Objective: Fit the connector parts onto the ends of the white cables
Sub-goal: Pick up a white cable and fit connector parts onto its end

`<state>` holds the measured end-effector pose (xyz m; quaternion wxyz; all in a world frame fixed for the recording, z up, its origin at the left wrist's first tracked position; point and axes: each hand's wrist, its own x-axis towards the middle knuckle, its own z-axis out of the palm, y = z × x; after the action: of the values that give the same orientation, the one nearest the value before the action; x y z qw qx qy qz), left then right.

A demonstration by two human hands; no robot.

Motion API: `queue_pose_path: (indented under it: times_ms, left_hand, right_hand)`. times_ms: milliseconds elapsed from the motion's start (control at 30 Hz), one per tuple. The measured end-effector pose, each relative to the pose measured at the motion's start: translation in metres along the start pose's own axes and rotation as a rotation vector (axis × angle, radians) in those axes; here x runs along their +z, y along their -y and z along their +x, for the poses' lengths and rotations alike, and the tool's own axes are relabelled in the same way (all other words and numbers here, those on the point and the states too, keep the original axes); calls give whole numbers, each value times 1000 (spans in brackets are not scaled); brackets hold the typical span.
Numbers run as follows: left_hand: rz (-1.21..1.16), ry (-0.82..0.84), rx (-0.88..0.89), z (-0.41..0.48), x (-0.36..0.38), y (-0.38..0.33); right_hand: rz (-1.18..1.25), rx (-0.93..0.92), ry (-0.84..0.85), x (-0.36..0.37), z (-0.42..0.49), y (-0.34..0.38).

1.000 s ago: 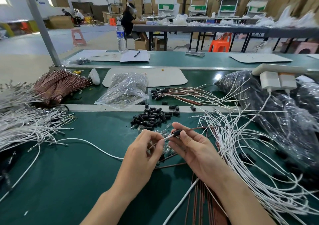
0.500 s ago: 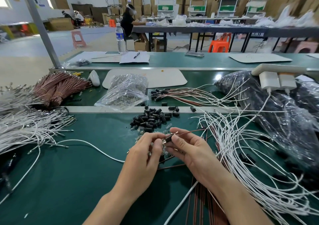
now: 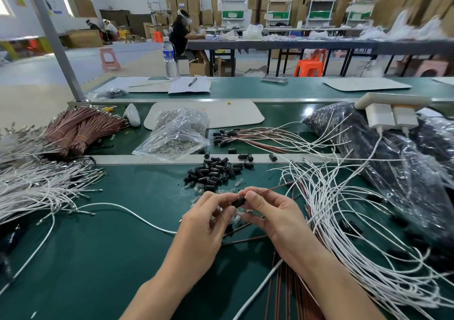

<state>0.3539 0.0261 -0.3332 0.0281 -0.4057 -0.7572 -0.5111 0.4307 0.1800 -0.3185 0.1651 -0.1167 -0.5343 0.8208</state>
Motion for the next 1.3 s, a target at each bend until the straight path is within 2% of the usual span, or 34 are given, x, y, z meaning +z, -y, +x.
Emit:
queue_pose_path:
  times_ms: [167,433,667,767,867,1067,1300]
  left_hand:
    - [24,46,15,0,2,2]
    - [110,25,38,0,-7,4]
    - [220,-36,61,4,-25,7]
    - [230,-62,45,4,-27,9]
    - [132,-91,15,4,-22,8]
    - [-58,-84,-77,4,-18,5]
    - [-5,78,-57,3,-20,6]
  right_hand:
    - [65,-7,-79,-1,1,2]
    - [323,-60,-273,-30,0,27]
    - [453,-136,-434,-52,-5,45]
    - [560,-211,-433,-59,-8,49]
    - [687,-240,-346,-57,-8,47]
    - [540,-137,-176,-29,-2,28]
    - [509,-139,-217,-31,4,27]
